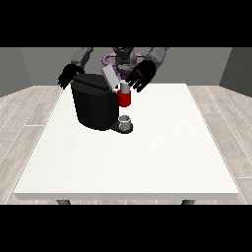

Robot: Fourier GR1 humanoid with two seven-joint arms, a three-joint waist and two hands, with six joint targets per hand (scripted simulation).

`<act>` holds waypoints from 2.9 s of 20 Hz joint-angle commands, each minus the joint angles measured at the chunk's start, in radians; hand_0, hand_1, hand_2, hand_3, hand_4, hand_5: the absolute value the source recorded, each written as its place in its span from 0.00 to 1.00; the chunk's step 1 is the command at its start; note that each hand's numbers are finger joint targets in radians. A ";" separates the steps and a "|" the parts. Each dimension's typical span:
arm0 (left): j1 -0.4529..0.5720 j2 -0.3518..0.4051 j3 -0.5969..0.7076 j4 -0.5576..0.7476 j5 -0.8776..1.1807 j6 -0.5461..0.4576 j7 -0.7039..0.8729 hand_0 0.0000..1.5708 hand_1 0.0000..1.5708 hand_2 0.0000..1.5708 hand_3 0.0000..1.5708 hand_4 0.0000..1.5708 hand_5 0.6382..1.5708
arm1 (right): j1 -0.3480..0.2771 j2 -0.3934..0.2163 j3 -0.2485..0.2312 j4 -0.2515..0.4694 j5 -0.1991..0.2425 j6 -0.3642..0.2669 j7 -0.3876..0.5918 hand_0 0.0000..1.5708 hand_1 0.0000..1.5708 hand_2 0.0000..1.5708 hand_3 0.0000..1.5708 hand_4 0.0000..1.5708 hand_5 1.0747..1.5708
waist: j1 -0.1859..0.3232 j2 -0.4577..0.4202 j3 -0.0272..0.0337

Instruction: Insert the coffee pod into the coffee machine and close the lid

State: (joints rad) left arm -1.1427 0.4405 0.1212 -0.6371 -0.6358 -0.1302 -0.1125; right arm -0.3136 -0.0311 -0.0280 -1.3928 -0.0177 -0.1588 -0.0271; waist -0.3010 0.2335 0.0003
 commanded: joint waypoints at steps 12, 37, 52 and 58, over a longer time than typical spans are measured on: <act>-0.049 0.024 0.013 0.024 -0.015 -0.019 -0.015 0.75 0.75 0.81 0.77 0.33 1.00 | 0.003 -0.007 -0.014 -0.005 -0.014 0.015 -0.049 0.00 0.00 0.00 0.00 0.29 1.00 | -0.005 0.045 -0.0001; -0.015 0.045 0.012 0.040 -0.047 -0.028 -0.074 0.67 0.67 0.71 0.61 0.23 1.00 | 0.010 -0.015 -0.027 -0.016 -0.033 0.006 -0.055 0.00 0.00 0.00 0.00 0.29 1.00 | 0.011 0.058 -0.0004; 0.008 0.017 -0.066 0.035 -0.126 -0.071 -0.077 0.00 0.00 0.00 0.00 0.00 1.00 | 0.047 0.005 -0.008 0.028 0.001 -0.023 -0.067 0.00 0.00 0.00 0.00 0.22 1.00 | 0.030 0.009 -0.0001; 0.030 -0.027 -0.072 0.016 -0.131 -0.082 -0.032 0.00 0.00 0.00 0.00 0.00 1.00 | 0.098 -0.011 -0.028 0.053 -0.024 0.011 -0.097 0.00 0.00 0.00 0.00 0.26 1.00 | 0.041 -0.075 0.0001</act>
State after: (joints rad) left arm -1.1448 0.4477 0.0617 -0.6152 -0.7590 -0.2045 -0.1730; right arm -0.2772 -0.0390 -0.0573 -1.3506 -0.0317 -0.1741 -0.0988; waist -0.2630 0.2242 0.0007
